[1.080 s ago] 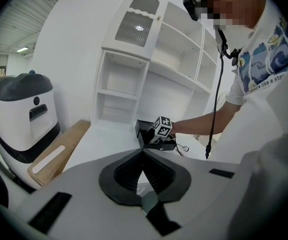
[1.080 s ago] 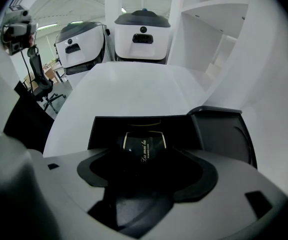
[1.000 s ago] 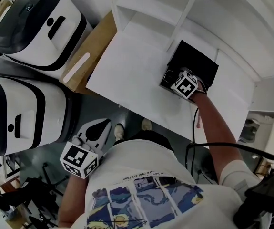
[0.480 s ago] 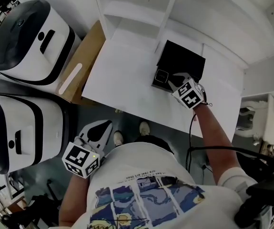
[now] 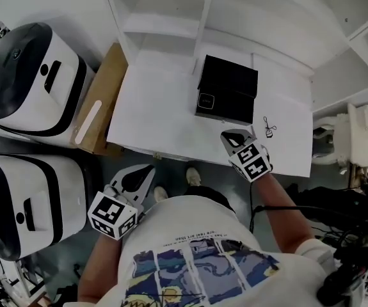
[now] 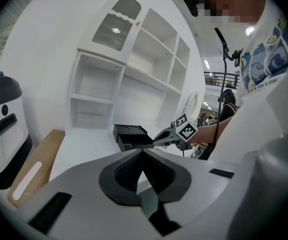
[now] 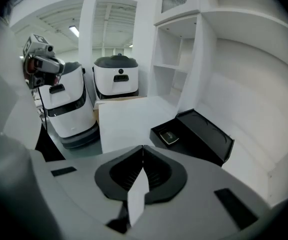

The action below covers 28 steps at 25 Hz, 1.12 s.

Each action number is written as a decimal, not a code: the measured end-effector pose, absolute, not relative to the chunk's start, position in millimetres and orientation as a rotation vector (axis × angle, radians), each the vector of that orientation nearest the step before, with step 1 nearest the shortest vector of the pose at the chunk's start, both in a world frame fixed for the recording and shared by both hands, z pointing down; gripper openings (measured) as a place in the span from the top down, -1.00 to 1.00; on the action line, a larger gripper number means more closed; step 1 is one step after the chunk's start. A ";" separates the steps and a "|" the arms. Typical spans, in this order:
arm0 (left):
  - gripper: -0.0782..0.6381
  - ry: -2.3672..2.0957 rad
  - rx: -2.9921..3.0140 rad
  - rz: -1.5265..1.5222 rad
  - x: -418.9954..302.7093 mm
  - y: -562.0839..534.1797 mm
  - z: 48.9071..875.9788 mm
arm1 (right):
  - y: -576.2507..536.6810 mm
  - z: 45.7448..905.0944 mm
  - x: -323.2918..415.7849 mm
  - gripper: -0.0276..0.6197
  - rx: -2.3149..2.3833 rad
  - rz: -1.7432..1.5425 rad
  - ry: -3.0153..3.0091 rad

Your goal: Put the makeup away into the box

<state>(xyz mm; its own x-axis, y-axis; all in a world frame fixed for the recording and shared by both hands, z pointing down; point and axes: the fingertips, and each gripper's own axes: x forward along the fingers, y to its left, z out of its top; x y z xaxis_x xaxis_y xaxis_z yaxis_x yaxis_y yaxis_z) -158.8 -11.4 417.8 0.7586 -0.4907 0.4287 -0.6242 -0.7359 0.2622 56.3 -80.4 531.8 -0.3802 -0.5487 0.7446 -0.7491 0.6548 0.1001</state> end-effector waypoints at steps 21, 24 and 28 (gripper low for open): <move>0.74 -0.429 2.653 0.557 -142.0 24.7 440.8 | 59.8 559.4 99.8 0.83 1.371 0.535 -1.854; 0.74 -0.423 2.667 0.550 -127.4 18.0 434.1 | 58.4 575.2 137.6 0.82 1.420 0.573 -1.790; 0.74 -0.430 2.693 0.558 -111.9 7.0 424.9 | 46.3 595.5 180.7 0.82 1.480 0.633 -1.732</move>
